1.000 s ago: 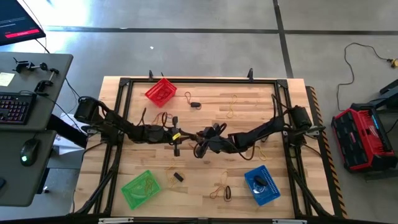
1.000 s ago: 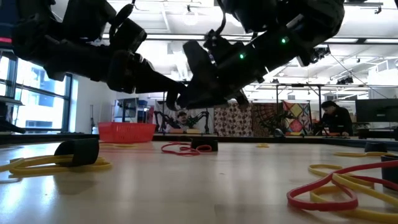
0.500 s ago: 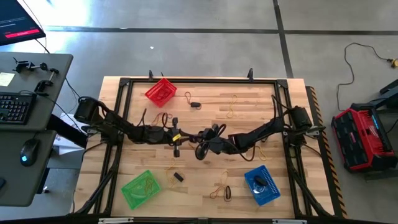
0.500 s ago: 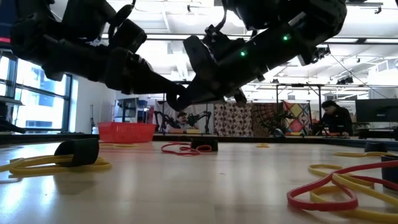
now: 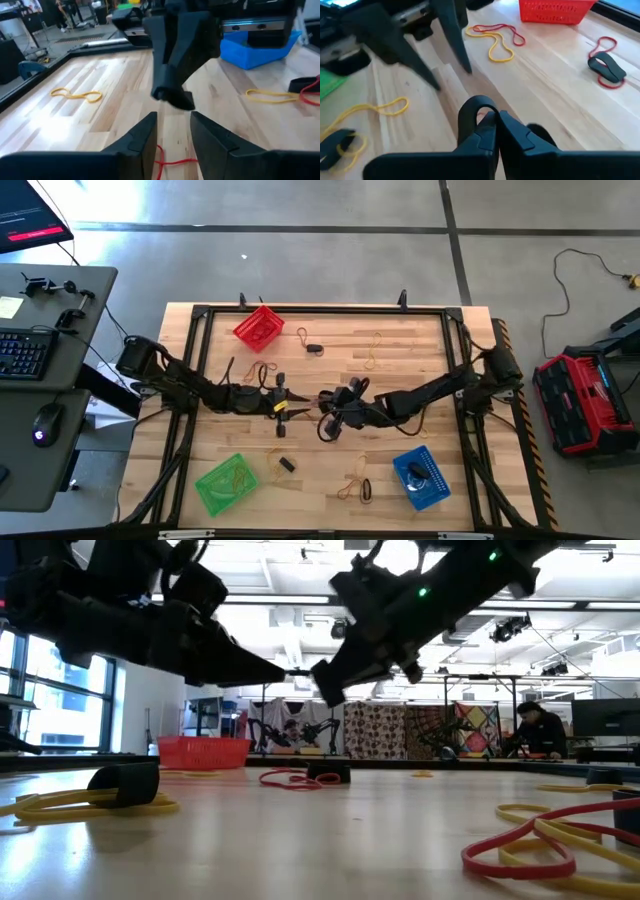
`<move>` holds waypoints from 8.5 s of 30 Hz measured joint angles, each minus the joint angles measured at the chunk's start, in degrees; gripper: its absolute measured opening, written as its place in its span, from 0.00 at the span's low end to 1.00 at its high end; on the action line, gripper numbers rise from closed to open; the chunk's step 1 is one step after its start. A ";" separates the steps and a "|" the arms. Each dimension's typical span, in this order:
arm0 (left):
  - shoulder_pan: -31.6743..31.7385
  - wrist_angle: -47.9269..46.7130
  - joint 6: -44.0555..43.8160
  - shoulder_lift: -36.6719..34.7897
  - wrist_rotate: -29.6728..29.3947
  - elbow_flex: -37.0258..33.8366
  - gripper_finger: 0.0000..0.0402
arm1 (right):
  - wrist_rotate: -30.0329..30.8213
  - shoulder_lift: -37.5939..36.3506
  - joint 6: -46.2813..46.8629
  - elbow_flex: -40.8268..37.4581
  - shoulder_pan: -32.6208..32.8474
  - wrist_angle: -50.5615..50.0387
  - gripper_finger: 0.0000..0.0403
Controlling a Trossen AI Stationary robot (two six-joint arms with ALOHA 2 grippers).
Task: Sort rubber bands into baskets
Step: Put the black rubber band into the blue basket, then put the yellow rubber band into the green basket
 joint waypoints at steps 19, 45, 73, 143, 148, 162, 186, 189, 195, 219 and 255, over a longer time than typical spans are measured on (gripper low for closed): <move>3.55 0.58 -2.58 -7.62 7.26 -5.68 0.28 | -14.00 -11.46 29.45 4.86 14.77 -42.67 0.00; 4.17 -1.44 -2.83 -7.60 7.02 -5.65 0.28 | -30.20 -11.39 79.23 2.21 35.00 -58.44 0.00; 4.15 -2.93 -2.62 -7.57 6.78 -5.65 0.28 | -29.76 -11.37 78.11 2.80 34.93 -55.77 0.32; 4.25 -3.05 -5.71 -7.58 6.78 -5.63 0.28 | -0.33 5.93 35.54 13.88 -29.90 -54.29 0.48; 4.24 -3.07 -6.01 -7.58 6.78 -5.63 0.28 | -2.27 7.54 32.19 13.88 -31.59 -50.37 0.45; 4.15 -4.25 -7.58 -7.60 7.08 -5.63 0.28 | -3.55 10.81 32.59 13.88 -33.42 -50.49 0.30; 3.62 -4.99 -7.28 -7.60 7.22 -5.63 0.28 | -5.89 10.89 31.91 7.53 -34.06 -39.11 0.29; 3.62 -5.06 -7.13 -7.60 7.21 -5.63 0.28 | -3.81 11.00 32.38 7.34 -32.51 -39.48 0.25; 3.64 -5.13 -7.39 -7.60 6.70 -5.63 0.28 | -3.22 8.82 29.57 7.25 -30.67 -40.08 0.08; 3.64 -5.25 -7.58 -7.60 5.39 -5.59 0.28 | 8.56 -2.54 28.52 7.26 -8.23 -34.40 0.01; 3.21 -10.95 -7.63 -7.60 6.78 -5.59 0.28 | -13.85 7.08 7.51 7.30 -24.96 -38.15 0.06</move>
